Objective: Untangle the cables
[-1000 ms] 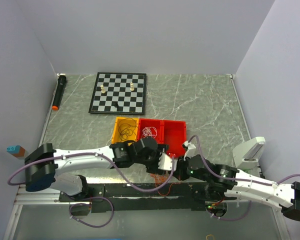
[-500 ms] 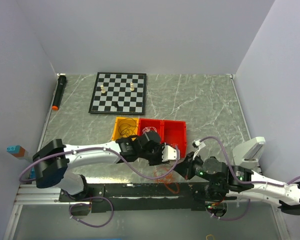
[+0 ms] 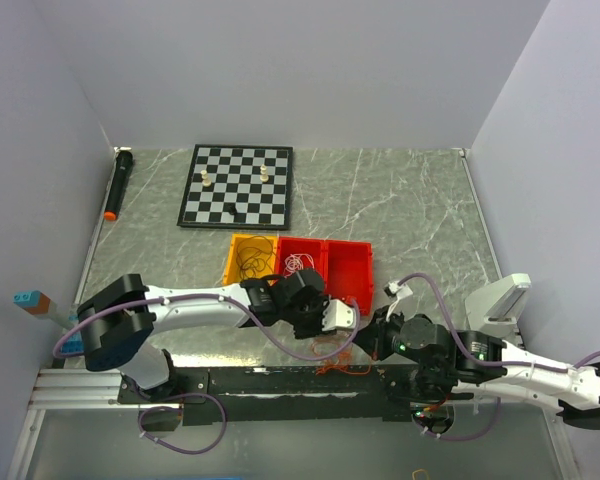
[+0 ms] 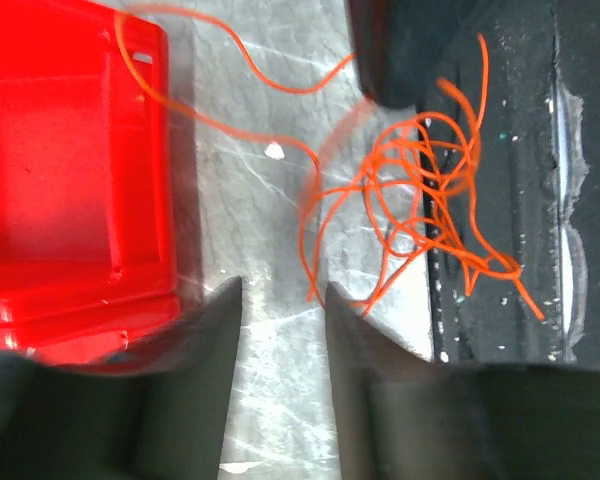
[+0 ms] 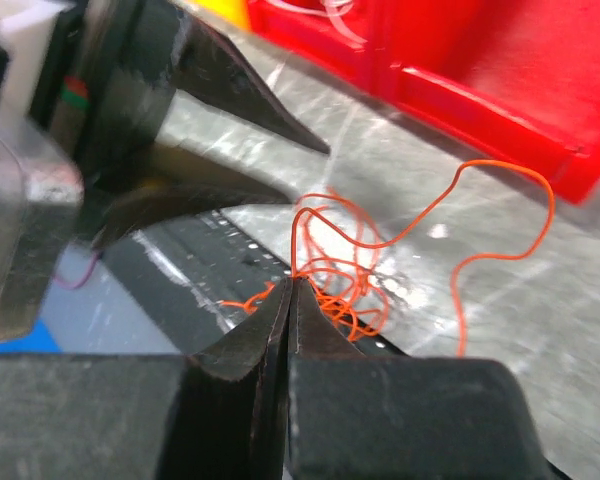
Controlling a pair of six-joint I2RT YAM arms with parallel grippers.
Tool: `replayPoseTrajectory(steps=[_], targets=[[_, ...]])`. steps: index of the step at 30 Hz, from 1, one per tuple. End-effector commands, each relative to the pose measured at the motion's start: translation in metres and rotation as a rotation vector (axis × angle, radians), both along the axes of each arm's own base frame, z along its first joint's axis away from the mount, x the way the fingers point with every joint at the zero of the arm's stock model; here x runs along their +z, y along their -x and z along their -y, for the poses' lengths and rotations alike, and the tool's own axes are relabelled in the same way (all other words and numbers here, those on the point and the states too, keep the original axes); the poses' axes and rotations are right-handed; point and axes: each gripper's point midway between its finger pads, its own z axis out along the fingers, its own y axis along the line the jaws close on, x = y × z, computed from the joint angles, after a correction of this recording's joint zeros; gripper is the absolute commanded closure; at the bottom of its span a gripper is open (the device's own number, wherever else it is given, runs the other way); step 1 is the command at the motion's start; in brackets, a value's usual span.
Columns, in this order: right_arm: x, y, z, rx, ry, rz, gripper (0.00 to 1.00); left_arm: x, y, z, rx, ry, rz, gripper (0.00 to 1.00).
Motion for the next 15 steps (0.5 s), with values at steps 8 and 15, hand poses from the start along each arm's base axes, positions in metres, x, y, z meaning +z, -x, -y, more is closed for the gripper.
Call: replayPoseTrajectory(steps=[8,15], targets=[[0.01,-0.009,0.007,-0.087,0.036,-0.013,1.0,0.006,0.029,0.0,-0.099,0.036,-0.067,0.25],[0.016,-0.006,0.003,-0.051,-0.018,0.002,1.0,-0.023,0.023,-0.012,-0.085,-0.006,-0.025,0.34]])
